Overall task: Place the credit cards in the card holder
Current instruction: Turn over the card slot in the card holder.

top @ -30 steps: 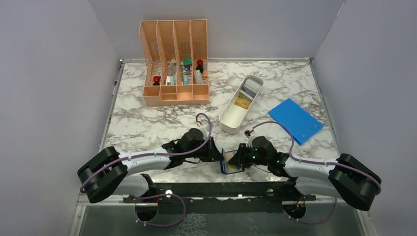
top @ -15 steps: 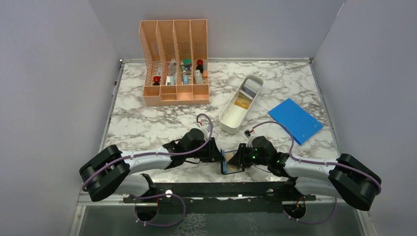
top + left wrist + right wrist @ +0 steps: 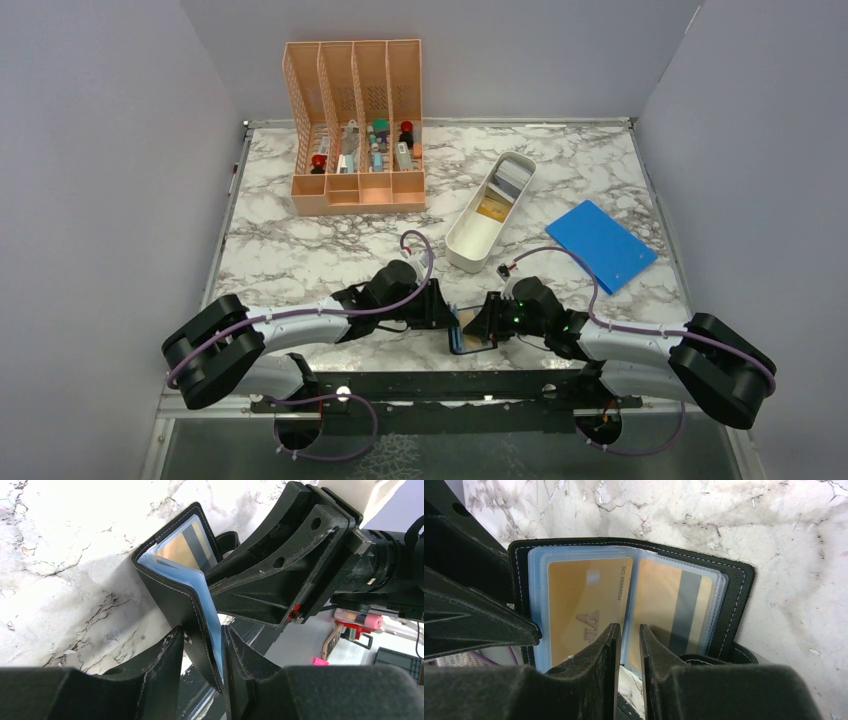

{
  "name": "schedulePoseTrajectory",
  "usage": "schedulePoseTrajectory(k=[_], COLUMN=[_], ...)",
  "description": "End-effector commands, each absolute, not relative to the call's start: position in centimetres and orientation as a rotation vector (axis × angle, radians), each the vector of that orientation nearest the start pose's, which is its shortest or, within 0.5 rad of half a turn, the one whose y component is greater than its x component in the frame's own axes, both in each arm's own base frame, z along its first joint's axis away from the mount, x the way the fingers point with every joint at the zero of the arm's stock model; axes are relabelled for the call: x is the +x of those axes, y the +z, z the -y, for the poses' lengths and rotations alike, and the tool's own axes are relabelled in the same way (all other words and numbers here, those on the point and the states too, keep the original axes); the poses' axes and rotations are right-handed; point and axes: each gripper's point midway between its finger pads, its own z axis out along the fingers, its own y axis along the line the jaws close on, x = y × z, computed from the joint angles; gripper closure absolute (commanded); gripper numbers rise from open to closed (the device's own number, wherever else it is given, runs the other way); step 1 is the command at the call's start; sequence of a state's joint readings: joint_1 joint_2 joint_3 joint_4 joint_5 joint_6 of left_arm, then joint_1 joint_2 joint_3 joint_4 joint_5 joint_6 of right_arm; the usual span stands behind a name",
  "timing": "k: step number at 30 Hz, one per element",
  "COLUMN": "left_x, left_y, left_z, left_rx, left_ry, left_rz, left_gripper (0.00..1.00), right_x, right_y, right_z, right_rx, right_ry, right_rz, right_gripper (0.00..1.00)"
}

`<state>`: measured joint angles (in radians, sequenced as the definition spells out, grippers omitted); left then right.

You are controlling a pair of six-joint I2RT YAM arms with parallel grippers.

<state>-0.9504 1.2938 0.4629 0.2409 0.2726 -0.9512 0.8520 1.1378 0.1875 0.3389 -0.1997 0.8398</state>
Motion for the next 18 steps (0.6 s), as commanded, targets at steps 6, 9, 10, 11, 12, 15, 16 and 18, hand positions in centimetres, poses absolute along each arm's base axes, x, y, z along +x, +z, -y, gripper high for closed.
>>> schedulePoseTrajectory(k=[6,9,10,11,12,15,16,18], left_x=[13.76,13.71,13.72,13.74,13.76,13.78,13.83,13.88], left_y=[8.28,7.93,7.85,7.82,7.81,7.9,7.96,8.2], left_z=[32.5,32.6,32.61,32.64,32.66,32.74,32.75,32.82], left_rx=[0.186,0.187,0.187,0.188,0.189,0.191,0.19,0.192], left_ry=[-1.268,-1.263,-1.26,-1.259,-1.258,-1.261,-1.261,-1.268], left_rz=[-2.451,-2.465,-2.468,-2.469,-2.47,-2.466,-2.464,-2.455], left_gripper=[0.63,0.63,0.62,0.63,0.64,0.69,0.72,0.77], right_x=[12.82,12.79,12.79,12.78,12.79,12.76,12.75,12.77], right_y=[1.89,1.89,1.89,1.84,1.82,1.77,1.77,1.78], right_z=[-24.84,-24.85,-24.85,-24.8,-24.79,-24.77,-24.79,-24.83], right_rx=[-0.146,-0.147,-0.146,-0.146,-0.146,-0.144,-0.144,-0.144], right_ry=[1.083,1.085,1.085,1.083,1.081,1.082,1.084,1.086], right_rz=[-2.451,-2.451,-2.452,-2.452,-2.452,-2.453,-2.453,-2.452], right_gripper=[0.75,0.74,0.75,0.75,0.75,0.75,0.75,0.75])
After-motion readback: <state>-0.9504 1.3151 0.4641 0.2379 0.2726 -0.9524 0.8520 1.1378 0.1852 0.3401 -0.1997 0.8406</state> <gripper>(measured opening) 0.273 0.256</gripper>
